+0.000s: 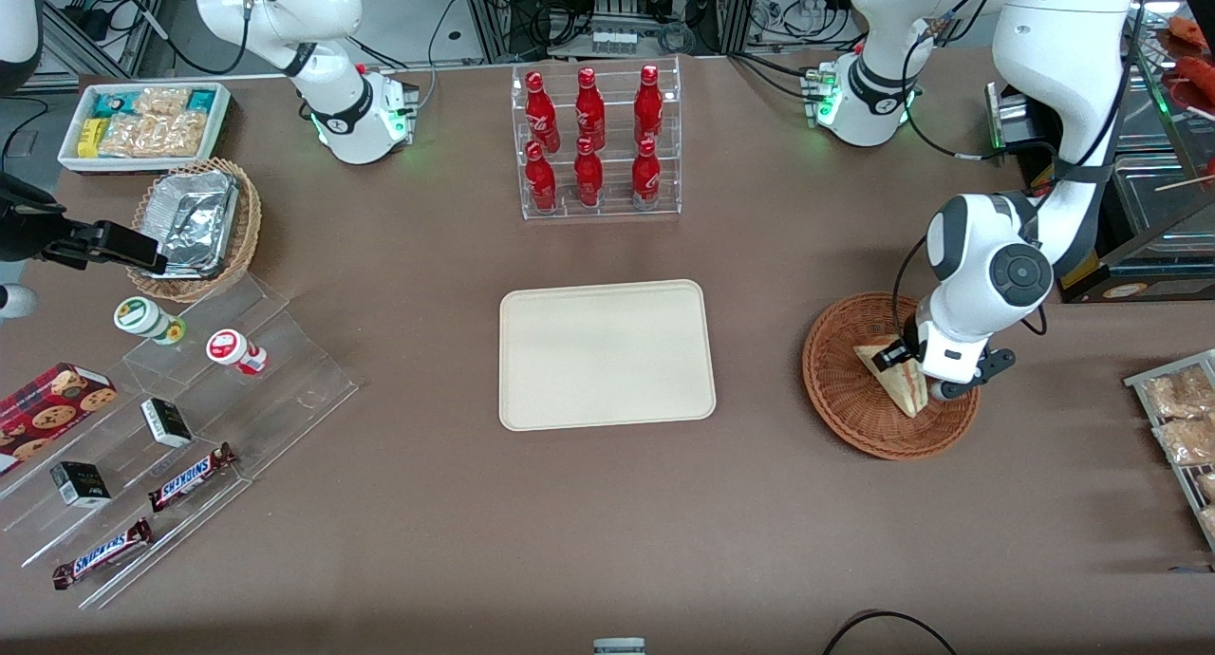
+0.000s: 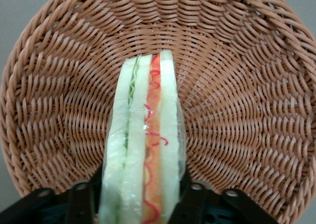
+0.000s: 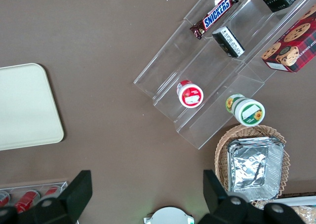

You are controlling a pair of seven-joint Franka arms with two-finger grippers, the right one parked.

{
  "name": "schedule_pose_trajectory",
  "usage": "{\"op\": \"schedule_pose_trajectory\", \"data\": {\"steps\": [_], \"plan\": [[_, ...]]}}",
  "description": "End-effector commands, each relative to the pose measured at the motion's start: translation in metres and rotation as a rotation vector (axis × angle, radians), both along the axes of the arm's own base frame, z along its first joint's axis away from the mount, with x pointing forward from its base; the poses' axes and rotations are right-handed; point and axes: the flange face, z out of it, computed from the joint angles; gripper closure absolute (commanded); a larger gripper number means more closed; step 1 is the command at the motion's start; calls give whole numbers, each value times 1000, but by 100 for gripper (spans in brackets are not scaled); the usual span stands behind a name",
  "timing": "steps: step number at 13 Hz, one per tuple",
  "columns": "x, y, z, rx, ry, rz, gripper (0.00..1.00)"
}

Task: Place sandwich from basket to tray
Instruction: 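Lower the left gripper onto the wrapped sandwich and close on it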

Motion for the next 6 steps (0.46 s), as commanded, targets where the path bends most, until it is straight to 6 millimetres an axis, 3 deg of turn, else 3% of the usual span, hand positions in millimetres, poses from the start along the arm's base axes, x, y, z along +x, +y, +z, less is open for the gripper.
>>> {"op": "schedule_pose_trajectory", "data": {"steps": [1, 4, 5, 6], "plan": [[15, -5, 49, 13, 30, -50, 100], [43, -35, 96, 8, 77, -183, 100], [51, -50, 106, 5, 75, -218, 100], [54, -80, 114, 4, 76, -266, 100]]}}
